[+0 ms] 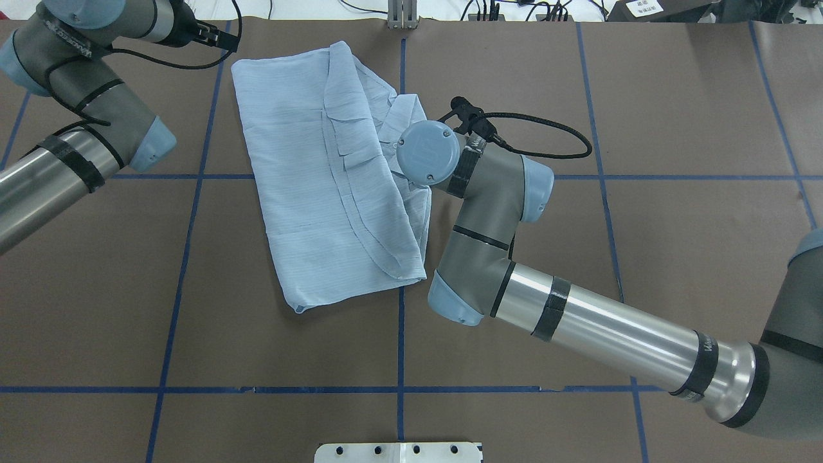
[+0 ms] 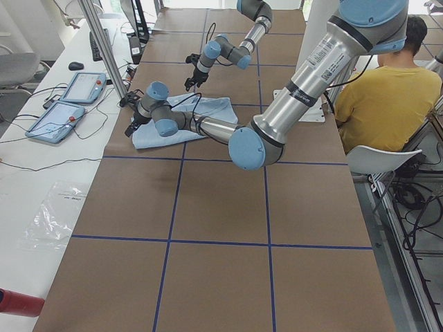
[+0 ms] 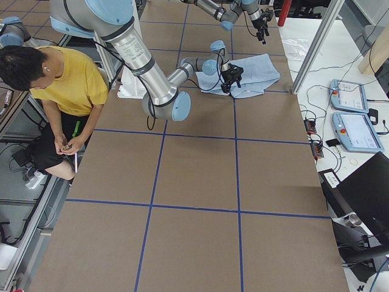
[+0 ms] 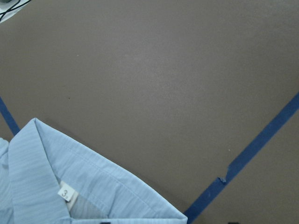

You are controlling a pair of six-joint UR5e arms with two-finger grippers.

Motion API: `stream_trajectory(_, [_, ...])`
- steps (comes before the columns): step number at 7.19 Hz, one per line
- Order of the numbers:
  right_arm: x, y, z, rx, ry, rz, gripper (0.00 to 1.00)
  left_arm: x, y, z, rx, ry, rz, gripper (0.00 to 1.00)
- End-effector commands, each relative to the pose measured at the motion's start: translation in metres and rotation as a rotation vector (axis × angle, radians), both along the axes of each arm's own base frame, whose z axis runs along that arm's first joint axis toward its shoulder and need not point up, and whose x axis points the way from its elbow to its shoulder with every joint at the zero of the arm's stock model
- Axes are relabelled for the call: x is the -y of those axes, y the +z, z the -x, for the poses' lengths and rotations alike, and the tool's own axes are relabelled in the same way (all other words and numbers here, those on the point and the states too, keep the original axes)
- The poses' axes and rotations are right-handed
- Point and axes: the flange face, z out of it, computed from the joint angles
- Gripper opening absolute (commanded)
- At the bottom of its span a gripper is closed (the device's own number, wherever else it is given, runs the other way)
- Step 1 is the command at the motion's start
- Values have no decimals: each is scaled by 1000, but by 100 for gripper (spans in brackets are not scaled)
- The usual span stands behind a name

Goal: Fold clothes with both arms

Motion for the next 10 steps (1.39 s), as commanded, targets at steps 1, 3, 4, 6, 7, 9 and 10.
stream_trajectory(1, [-6,6,14,-10,4,14,87,-3,6,1,0,3,0,100])
stream_trajectory(3, [-15,16,26,-34,-1,15,85,-4,10,1,2,3,4,100])
stream_trajectory(4, [-17,18,29,-41,-1,12,80,-5,13,2,3,3,5,100])
stream_trajectory(6, [-17,15,32,-48,7,0,67,-5,13,2,4,3,4,100])
stream_trajectory(7, [-16,16,35,-40,9,-9,62,-5,13,2,4,3,4,100])
stream_trajectory(9, [-12,17,40,-18,20,-29,16,-6,14,2,5,3,5,100])
stream_trajectory(10, [-11,14,39,-13,25,-28,0,-8,19,2,2,5,1,100])
